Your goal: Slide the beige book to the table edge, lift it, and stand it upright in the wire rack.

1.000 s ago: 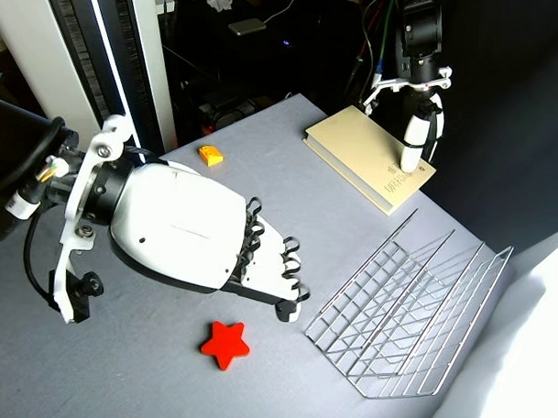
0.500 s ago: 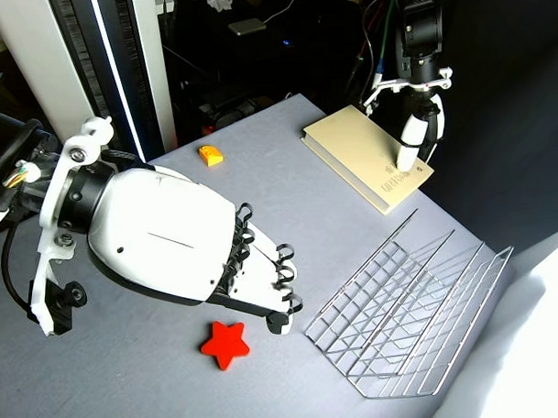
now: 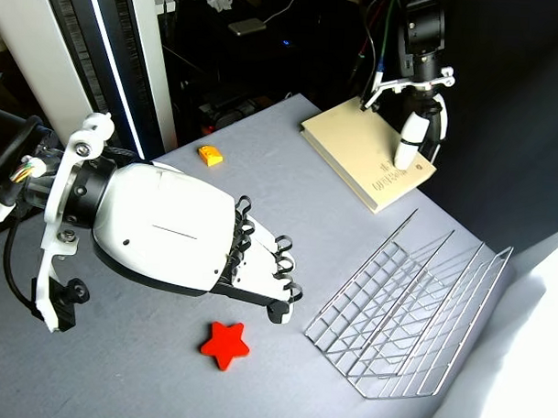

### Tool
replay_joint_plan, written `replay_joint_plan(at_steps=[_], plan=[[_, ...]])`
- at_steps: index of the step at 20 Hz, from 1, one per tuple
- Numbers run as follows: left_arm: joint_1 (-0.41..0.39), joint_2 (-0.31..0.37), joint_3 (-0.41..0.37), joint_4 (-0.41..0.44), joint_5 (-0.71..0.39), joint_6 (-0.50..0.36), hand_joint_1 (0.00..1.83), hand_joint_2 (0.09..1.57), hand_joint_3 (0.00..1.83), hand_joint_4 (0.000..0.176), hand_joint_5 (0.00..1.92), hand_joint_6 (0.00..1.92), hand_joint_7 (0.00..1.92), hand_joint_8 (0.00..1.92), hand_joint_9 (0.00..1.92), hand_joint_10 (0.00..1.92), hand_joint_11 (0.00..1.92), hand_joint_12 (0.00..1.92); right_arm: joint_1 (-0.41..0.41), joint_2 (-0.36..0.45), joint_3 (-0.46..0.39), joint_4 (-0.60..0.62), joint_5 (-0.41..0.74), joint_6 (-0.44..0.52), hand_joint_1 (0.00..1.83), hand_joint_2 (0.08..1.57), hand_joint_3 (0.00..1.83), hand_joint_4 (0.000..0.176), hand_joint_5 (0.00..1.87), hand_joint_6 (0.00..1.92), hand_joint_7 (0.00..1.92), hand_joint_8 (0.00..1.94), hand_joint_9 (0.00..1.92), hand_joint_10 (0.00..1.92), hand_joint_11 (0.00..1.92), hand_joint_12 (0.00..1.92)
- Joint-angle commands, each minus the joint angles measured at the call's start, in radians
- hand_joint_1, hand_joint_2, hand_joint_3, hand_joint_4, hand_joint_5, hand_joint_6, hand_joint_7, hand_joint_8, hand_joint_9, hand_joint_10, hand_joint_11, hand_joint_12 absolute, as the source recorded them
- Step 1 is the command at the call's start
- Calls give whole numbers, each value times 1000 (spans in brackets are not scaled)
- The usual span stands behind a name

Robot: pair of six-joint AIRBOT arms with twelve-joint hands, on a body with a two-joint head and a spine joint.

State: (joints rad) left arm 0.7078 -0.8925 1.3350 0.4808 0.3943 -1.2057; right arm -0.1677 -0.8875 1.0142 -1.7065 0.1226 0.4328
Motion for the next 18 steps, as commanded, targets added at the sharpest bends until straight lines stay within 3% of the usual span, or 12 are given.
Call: replay_joint_plan(at_steps=[1, 4, 12, 16, 18], plan=[[-4, 3, 6, 48, 39, 31, 1354, 1212, 0, 0, 701, 1153, 802, 1373, 798, 1507, 651, 1571, 5, 7, 2, 14, -13, -2, 137, 1114, 0, 0, 356, 0, 411, 0, 421, 0, 44, 953], [-36, 19, 0, 48, 32, 47, 1355, 1186, 0, 0, 801, 1054, 818, 1323, 819, 1464, 694, 1521, 6, 6, 1, 14, -11, -2, 175, 1112, 0, 0, 335, 2, 385, 1, 391, 2, 5, 948], [-60, 57, 8, 57, -123, 57, 1353, 1186, 0, 0, 789, 1087, 818, 1306, 833, 1430, 687, 1473, 4, 7, -4, 14, -6, 1, 169, 1111, 0, 0, 360, 5, 396, 1, 403, 1, 16, 960], [-66, 70, 21, 113, -191, 58, 1359, 1184, 0, 0, 794, 1116, 821, 1283, 809, 1416, 704, 1429, -2, 10, -10, 14, -1, 3, 137, 1130, 5, 0, 368, 6, 402, 4, 405, 3, 16, 958], [-73, 81, 23, 114, -210, 74, 1349, 1207, 1, 0, 753, 1170, 765, 1360, 782, 1478, 713, 1474, -11, 15, -16, 14, -2, 4, 140, 1133, 4, 0, 360, 1, 399, 2, 411, 5, 12, 959]])
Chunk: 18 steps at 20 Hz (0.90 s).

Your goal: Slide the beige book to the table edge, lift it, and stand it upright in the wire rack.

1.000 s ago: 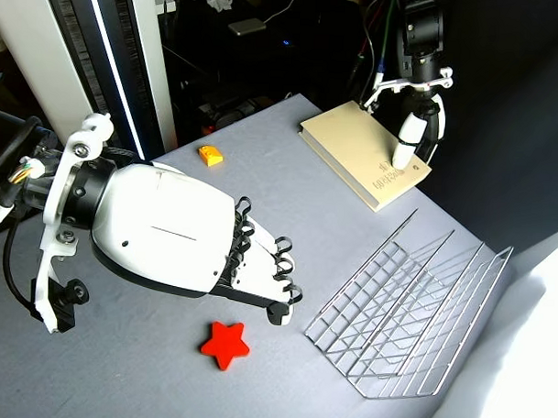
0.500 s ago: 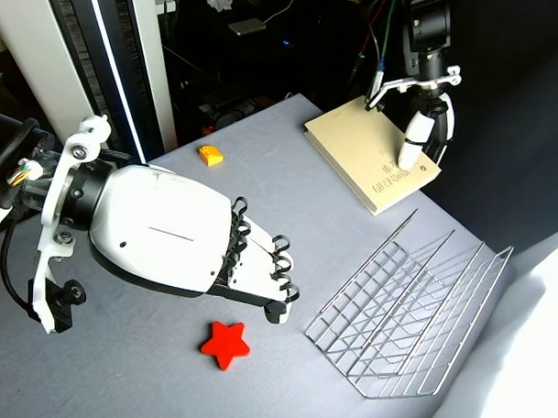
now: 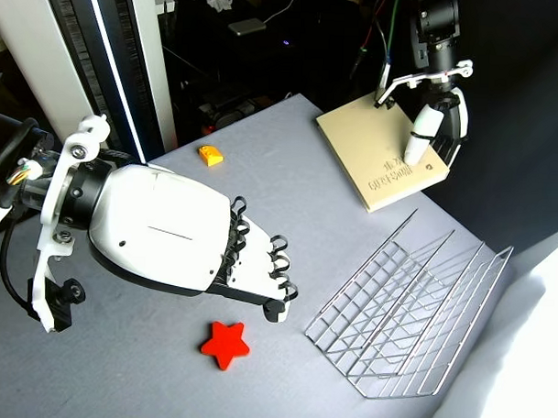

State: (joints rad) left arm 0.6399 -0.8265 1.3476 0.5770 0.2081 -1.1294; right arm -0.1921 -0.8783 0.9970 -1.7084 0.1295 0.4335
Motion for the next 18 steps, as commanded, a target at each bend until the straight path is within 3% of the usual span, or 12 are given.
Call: replay_joint_plan(at_steps=[1, 10, 13, 16, 18], plan=[[-11, 21, 15, 17, -39, 5, 1349, 1207, 1, 0, 753, 1170, 765, 1360, 782, 1478, 713, 1474, 3, 18, -13, 16, -21, 7, 140, 1133, 4, 0, 360, 1, 399, 2, 411, 5, 12, 959], [4, 50, 51, -6, -282, 12, 1345, 1202, 0, 0, 732, 1196, 779, 1347, 832, 1426, 768, 1410, -3, 51, -75, 16, -60, 4, 87, 1135, 1, 0, 399, 11, 434, 9, 430, 10, 39, 958], [4, 56, 65, -64, -368, 80, 1348, 1185, 0, 0, 773, 1122, 795, 1311, 877, 1392, 857, 1350, -3, 70, -76, 16, -63, -3, 202, 1133, 0, 0, 381, 6, 397, 5, 388, 6, 0, 894], [6, 59, 84, -67, -458, 129, 1356, 1179, 0, 0, 770, 1123, 822, 1280, 887, 1362, 849, 1287, -3, 97, -84, 16, -63, -8, 136, 1140, 2, 0, 343, 0, 393, 0, 375, 0, 0, 895], [6, 60, 97, -90, -504, 213, 1355, 1169, 0, 0, 790, 1102, 838, 1247, 902, 1348, 854, 1319, -3, 108, -84, 16, -68, -11, 177, 1129, 0, 0, 341, 1, 378, 0, 358, 0, 0, 871]])
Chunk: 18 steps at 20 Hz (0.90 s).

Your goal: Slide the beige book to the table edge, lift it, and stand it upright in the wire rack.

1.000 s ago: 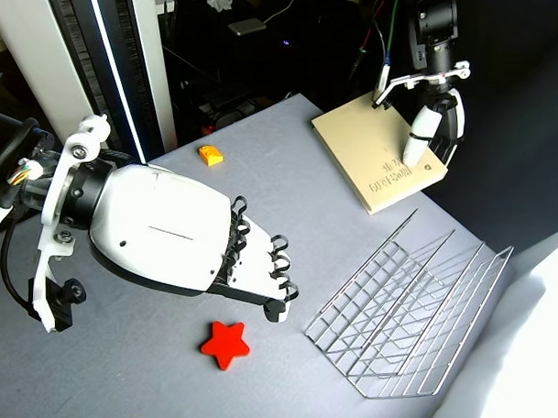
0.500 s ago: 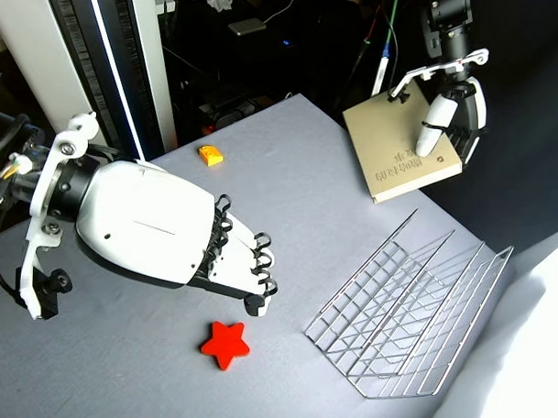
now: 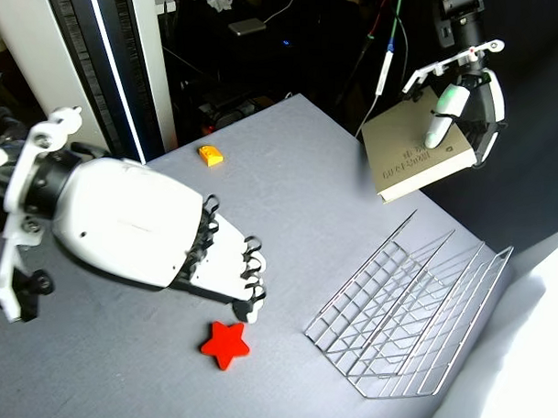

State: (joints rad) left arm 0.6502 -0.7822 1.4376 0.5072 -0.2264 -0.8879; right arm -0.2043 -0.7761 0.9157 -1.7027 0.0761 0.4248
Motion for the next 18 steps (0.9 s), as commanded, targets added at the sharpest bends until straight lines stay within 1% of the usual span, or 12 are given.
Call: replay_joint_plan(at_steps=[1, 3, 4, 5, 6, 9, 10, 11, 13, 16, 17, 18], plan=[[-5, 16, 14, -58, -94, 33, 1355, 1169, 0, 0, 790, 1102, 838, 1247, 902, 1348, 854, 1319, 9, 7, -3, 10, -16, -2, 177, 1129, 0, 0, 341, 1, 378, 0, 358, 0, 0, 871], [-8, 15, 28, -101, -126, 129, 1352, 1178, 0, 0, 786, 1097, 826, 1269, 875, 1395, 811, 1382, 10, 6, -3, 10, -15, -3, 189, 1135, 1, 0, 334, 2, 366, 1, 349, 2, 0, 854], [-9, 14, 33, -112, -141, 161, 1353, 1177, 0, 0, 789, 1091, 824, 1278, 871, 1395, 801, 1389, 11, 3, -3, 10, -13, -4, 189, 1130, 0, 0, 362, 7, 397, 6, 379, 8, 0, 902], [-11, 14, 37, -123, -154, 190, 1353, 1177, 0, 0, 789, 1091, 824, 1278, 871, 1395, 801, 1389, 11, 1, -3, 10, -12, -4, 189, 1130, 0, 0, 362, 7, 397, 6, 379, 8, 0, 902], [-12, 14, 42, -148, -176, 229, 1348, 1184, 1, 0, 781, 1110, 811, 1293, 853, 1415, 780, 1405, 10, -2, -3, 10, -9, -4, 192, 1133, 1, 0, 349, 3, 380, 4, 362, 4, 0, 861], [-19, 22, 49, -224, -226, 340, 1348, 1188, 0, 0, 760, 1142, 808, 1300, 859, 1407, 798, 1394, 13, -2, -3, 10, -7, -5, 196, 1138, 2, 0, 335, 0, 366, 1, 354, 0, 0, 833], [-19, 23, 54, -251, -252, 366, 1350, 1179, 0, 0, 767, 1147, 820, 1273, 885, 1360, 846, 1316, 13, -2, -3, 10, -7, -6, 183, 1137, 0, 0, 357, 6, 390, 7, 372, 6, 0, 832], [-21, 25, 58, -272, -282, 400, 1350, 1179, 0, 0, 767, 1147, 820, 1273, 885, 1360, 846, 1316, 13, -2, -4, 10, -7, -6, 183, 1137, 0, 0, 357, 6, 390, 7, 372, 6, 0, 832], [-27, 32, 64, -292, -339, 464, 1350, 1185, 0, 0, 753, 1150, 814, 1294, 876, 1383, 843, 1344, 12, 0, -4, 10, -9, -6, 208, 1130, 0, 0, 361, 2, 398, 2, 386, 4, 0, 855], [-34, 37, 71, -307, -383, 534, 1353, 1184, 0, 0, 752, 1145, 823, 1286, 875, 1385, 843, 1344, 12, 0, -4, 10, -8, -6, 174, 1142, 3, 0, 336, 0, 367, 0, 356, 0, 0, 846], [-37, 39, 74, -318, -397, 570, 1349, 1189, 1, 0, 754, 1141, 806, 1312, 855, 1415, 813, 1381, 12, 0, -4, 10, -6, -6, 172, 1144, 2, 0, 331, 0, 361, 0, 351, 0, 0, 832], [-41, 44, 80, -330, -431, 628, 1345, 1197, 1, 0, 743, 1165, 784, 1337, 848, 1424, 809, 1377, 12, 0, -4, 10, -6, -6, 183, 1145, 2, 0, 337, 0, 354, 0, 344, 0, 0, 858]])
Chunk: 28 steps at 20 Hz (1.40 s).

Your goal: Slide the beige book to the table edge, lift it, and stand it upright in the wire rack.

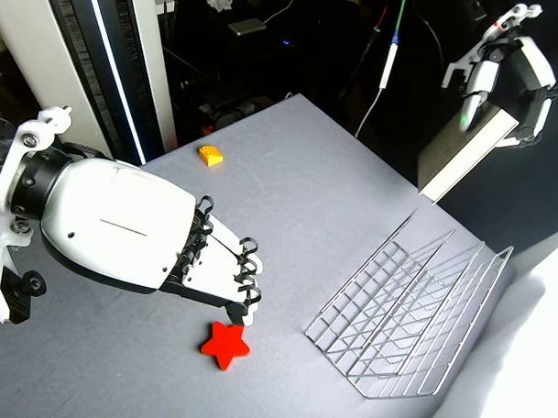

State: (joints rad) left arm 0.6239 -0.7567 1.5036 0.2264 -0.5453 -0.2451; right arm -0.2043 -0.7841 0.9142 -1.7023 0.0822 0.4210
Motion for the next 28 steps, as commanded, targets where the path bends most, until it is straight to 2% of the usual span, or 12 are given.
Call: replay_joint_plan(at_steps=[1, 4, 6, 8, 10, 13, 16, 19, 22, 26, 28], plan=[[-15, 20, 17, -59, -135, 10, 1343, 1202, 1, 0, 727, 1187, 780, 1344, 841, 1434, 803, 1383, 12, 8, -2, 9, -13, -3, 166, 1149, 3, 0, 331, 0, 352, 0, 342, 0, 0, 849], [-13, 19, 23, -61, -214, 19, 1346, 1191, 0, 0, 777, 1132, 788, 1326, 848, 1417, 817, 1383, 12, 8, -2, 9, -13, -3, 213, 1135, 0, 0, 342, 1, 385, 6, 368, 7, 0, 876], [-12, 18, 19, -80, -237, -20, 1340, 1203, 2, 0, 764, 1155, 756, 1372, 820, 1456, 806, 1389, 11, 8, -2, 9, -11, -5, 177, 1144, 2, 0, 333, 0, 365, 1, 354, 1, 0, 880], [-13, 15, 13, -162, -241, -35, 1348, 1206, 1, 0, 756, 1184, 748, 1373, 798, 1456, 779, 1422, 11, 8, -2, 9, -10, -7, 209, 1141, 0, 0, 329, 1, 357, 1, 347, 1, 0, 840], [-19, 14, 9, -248, -233, -42, 1351, 1186, 0, 0, 793, 1110, 798, 1314, 850, 1407, 826, 1372, 11, 8, -2, 9, -10, -7, 226, 1139, 0, 0, 339, 4, 370, 5, 359, 6, 0, 856], [-27, 14, 1, -316, -236, -56, 1351, 1180, 0, 0, 783, 1112, 818, 1289, 865, 1400, 836, 1380, 11, 7, -4, 9, -10, -7, 230, 1140, 0, 0, 339, 2, 371, 3, 360, 4, 0, 842], [-36, 19, -11, -418, -233, -129, 1348, 1190, 0, 0, 761, 1146, 809, 1309, 844, 1420, 789, 1421, 11, 8, -5, 9, -10, -7, 196, 1143, 0, 0, 341, 4, 384, 6, 371, 7, 0, 875], [-39, 24, -15, -429, -244, -230, 1344, 1195, 0, 0, 759, 1157, 798, 1320, 836, 1432, 791, 1433, 10, 8, -5, 9, -12, -7, 205, 1145, 0, 0, 337, 1, 375, 0, 362, 1, 0, 830], [-40, 26, -30, -416, -312, -327, 1349, 1183, 0, 0, 765, 1146, 815, 1285, 878, 1381, 835, 1367, 6, 8, -5, 9, -16, -7, 198, 1148, 1, 0, 336, 2, 370, 3, 358, 3, 0, 803], [-34, 23, -49, -380, -439, -355, 1357, 1170, 0, 0, 767, 1125, 857, 1233, 900, 1352, 824, 1374, 0, 11, -8, 9, -15, -7, 187, 1146, 0, 0, 316, 0, 351, 0, 346, 0, 0, 802], [-34, 21, -67, -366, -497, -358, 1352, 1172, 1, 0, 819, 1076, 818, 1274, 875, 1382, 838, 1352, 0, 11, -8, 9, -15, -7, 224, 1143, 0, 0, 303, 0, 345, 1, 342, 2, 0, 765]])
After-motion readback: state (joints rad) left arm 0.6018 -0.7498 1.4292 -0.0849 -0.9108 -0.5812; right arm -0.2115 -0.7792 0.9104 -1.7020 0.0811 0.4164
